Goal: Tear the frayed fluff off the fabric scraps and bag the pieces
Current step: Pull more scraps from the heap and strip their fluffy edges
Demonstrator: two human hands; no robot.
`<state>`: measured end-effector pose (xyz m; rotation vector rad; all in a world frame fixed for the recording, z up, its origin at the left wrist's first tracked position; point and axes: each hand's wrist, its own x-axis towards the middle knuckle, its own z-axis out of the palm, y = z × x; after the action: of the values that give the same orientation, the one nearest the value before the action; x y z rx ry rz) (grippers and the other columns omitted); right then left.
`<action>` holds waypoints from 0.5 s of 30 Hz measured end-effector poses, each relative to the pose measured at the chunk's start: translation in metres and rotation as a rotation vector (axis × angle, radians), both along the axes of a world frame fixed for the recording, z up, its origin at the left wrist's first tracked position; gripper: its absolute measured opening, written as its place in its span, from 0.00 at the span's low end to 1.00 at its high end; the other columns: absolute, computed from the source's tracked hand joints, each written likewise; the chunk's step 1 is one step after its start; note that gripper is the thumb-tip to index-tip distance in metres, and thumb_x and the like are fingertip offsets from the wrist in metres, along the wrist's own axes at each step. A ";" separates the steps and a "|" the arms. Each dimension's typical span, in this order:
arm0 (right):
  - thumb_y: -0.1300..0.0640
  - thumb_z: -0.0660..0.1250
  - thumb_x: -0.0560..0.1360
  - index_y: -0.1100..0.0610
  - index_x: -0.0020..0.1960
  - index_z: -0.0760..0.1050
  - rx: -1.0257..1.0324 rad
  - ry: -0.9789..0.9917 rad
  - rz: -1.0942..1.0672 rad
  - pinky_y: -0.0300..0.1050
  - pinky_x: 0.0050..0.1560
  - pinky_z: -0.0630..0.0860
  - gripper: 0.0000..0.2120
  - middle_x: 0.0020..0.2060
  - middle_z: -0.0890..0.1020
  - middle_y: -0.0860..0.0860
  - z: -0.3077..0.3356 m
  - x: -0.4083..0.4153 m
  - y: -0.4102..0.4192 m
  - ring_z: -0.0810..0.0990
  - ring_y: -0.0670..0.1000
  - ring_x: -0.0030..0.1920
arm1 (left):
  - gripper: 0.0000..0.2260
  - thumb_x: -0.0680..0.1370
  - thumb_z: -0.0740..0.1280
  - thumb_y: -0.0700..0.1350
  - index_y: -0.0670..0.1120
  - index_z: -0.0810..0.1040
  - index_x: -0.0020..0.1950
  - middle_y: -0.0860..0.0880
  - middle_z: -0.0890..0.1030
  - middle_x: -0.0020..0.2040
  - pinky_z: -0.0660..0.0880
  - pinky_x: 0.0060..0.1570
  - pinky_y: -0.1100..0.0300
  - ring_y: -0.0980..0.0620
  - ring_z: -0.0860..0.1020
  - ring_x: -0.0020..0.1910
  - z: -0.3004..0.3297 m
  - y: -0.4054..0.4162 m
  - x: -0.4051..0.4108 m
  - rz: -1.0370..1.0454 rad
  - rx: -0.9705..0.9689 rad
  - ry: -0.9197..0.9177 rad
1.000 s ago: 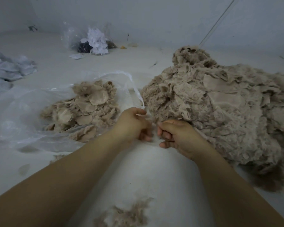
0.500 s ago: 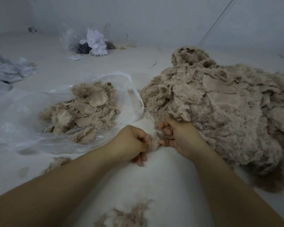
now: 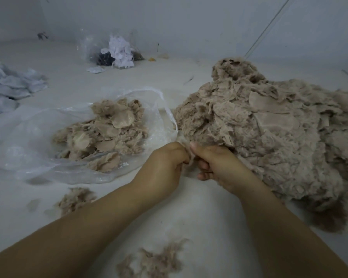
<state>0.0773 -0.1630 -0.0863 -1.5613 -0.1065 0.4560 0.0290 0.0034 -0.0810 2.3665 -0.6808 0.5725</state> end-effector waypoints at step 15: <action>0.63 0.61 0.79 0.56 0.35 0.71 0.030 0.046 -0.053 0.39 0.28 0.77 0.14 0.22 0.67 0.47 -0.001 0.001 0.002 0.66 0.43 0.22 | 0.07 0.69 0.70 0.27 0.37 0.84 0.38 0.41 0.79 0.43 0.77 0.36 0.52 0.44 0.79 0.38 0.004 0.011 -0.008 -0.005 0.141 0.013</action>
<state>0.0784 -0.1614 -0.0870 -1.5199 -0.0368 0.4462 0.0208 0.0141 -0.0766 2.4957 -0.7434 0.5223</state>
